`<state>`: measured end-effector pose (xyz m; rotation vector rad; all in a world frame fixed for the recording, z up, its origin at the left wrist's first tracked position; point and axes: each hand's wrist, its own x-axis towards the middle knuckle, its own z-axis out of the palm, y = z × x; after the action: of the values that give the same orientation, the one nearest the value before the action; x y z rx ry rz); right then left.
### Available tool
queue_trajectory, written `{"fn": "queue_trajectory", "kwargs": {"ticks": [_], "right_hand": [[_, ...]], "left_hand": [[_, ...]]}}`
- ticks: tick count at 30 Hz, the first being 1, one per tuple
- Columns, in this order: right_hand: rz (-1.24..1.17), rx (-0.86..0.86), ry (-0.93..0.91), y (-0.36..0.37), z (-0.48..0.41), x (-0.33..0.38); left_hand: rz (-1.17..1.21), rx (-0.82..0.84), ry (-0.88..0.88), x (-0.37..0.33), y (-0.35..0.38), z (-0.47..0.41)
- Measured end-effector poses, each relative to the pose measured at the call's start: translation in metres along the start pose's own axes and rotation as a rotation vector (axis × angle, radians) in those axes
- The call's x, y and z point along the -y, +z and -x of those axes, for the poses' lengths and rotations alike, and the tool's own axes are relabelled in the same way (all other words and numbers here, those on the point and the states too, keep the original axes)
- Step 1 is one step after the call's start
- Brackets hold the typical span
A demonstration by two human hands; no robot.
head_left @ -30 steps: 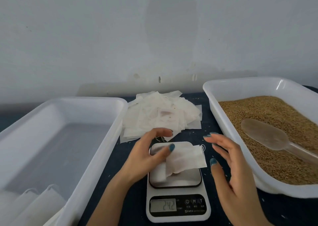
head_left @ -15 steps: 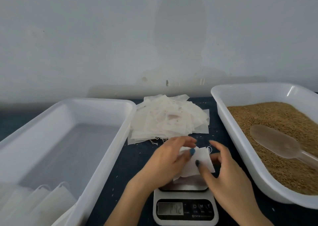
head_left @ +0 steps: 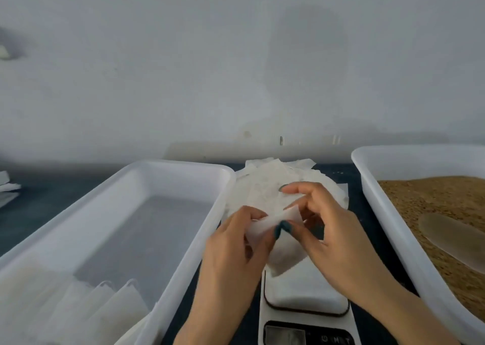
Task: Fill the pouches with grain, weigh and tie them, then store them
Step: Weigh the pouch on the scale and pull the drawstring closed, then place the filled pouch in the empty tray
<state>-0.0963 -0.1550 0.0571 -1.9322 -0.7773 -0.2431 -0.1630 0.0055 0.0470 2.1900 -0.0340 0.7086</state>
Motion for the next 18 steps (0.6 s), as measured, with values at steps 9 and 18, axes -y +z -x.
{"fn": "queue_trajectory", "kwargs": {"ticks": [9,18], "right_hand": [[-0.323,0.322,-0.202,0.084,-0.058,0.075],[-0.125,0.668,-0.143,0.171,-0.055,0.071]], "left_hand": [[-0.588,-0.206,-0.15,0.0,-0.129,0.025],[-0.572,0.082,-0.611,0.035,-0.159,0.052]]}}
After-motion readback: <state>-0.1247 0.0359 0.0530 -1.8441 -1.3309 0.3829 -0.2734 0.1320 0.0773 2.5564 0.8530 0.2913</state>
